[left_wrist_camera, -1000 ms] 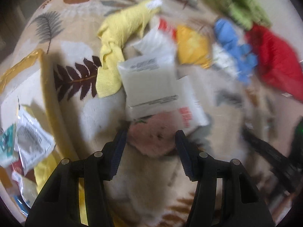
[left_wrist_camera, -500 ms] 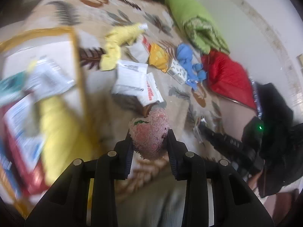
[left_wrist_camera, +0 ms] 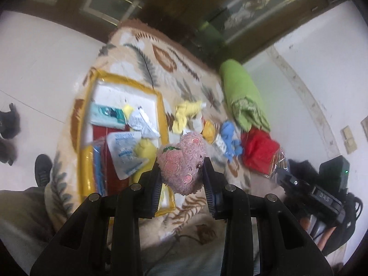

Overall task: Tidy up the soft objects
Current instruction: 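Place the pink plush and straw bag into the clear bag and release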

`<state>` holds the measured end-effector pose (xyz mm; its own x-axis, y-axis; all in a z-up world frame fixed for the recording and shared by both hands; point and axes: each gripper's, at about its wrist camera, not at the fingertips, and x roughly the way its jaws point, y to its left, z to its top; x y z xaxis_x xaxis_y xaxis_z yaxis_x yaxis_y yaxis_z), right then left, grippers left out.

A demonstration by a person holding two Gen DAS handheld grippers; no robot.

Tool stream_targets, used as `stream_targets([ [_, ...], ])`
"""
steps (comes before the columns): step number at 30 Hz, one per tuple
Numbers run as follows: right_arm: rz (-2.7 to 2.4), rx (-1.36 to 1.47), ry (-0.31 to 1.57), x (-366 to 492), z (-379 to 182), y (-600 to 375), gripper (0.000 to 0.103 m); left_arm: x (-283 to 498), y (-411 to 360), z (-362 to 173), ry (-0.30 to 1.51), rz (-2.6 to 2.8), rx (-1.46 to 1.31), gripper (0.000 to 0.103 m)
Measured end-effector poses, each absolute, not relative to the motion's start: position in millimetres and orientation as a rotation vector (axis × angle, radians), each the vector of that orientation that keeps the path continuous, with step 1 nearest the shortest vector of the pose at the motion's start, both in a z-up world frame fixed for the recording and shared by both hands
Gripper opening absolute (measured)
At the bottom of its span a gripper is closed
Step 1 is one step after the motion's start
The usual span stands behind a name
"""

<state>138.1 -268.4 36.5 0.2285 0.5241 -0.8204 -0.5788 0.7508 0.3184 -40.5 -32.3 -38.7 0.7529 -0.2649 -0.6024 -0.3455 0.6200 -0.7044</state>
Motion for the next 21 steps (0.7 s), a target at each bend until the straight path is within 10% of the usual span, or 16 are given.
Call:
stream_targets([
  [21, 0.765, -0.19, 1.302, 168.0, -111.2, -151.3, 0.017, 6.9, 33.5, -86.8, 0.871, 0.117, -0.886, 0.032],
])
